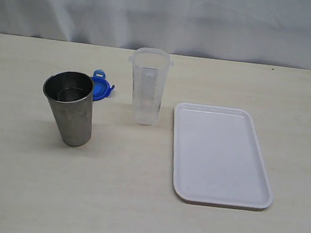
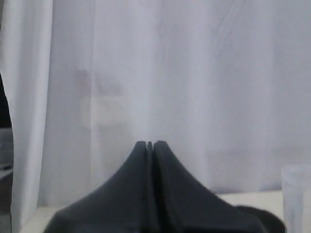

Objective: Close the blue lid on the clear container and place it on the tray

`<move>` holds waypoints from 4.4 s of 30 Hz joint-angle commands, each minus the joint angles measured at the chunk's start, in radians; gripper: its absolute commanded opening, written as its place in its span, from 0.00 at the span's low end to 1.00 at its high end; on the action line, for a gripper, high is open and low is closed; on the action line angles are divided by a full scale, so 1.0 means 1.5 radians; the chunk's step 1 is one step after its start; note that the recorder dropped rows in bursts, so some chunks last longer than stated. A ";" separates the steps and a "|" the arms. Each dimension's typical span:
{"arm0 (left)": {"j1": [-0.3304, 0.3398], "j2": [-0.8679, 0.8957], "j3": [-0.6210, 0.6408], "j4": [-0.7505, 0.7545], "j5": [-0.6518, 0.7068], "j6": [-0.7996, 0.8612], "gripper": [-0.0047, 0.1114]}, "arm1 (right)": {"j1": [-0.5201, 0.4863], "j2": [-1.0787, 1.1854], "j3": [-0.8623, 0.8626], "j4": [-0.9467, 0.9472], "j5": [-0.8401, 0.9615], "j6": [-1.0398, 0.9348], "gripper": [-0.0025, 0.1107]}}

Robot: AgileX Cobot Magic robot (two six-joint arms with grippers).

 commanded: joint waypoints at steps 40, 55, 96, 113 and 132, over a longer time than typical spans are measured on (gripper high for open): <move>-0.004 0.821 -0.077 0.331 -0.573 -0.164 0.94 | -0.003 -0.003 0.002 0.001 -0.007 -0.001 0.06; -0.004 1.093 -0.095 0.332 -0.703 -0.041 0.94 | -0.003 -0.003 0.002 0.001 -0.007 -0.001 0.06; -0.004 1.389 -0.379 0.418 -0.703 -0.057 0.94 | -0.003 -0.003 0.002 0.001 -0.007 -0.001 0.06; -0.004 1.389 -0.379 0.416 -0.703 -0.057 0.94 | -0.003 -0.003 0.002 0.001 -0.007 -0.001 0.06; -0.004 1.389 -0.379 0.417 -0.703 -0.057 0.54 | -0.003 -0.003 0.002 0.001 -0.007 -0.001 0.06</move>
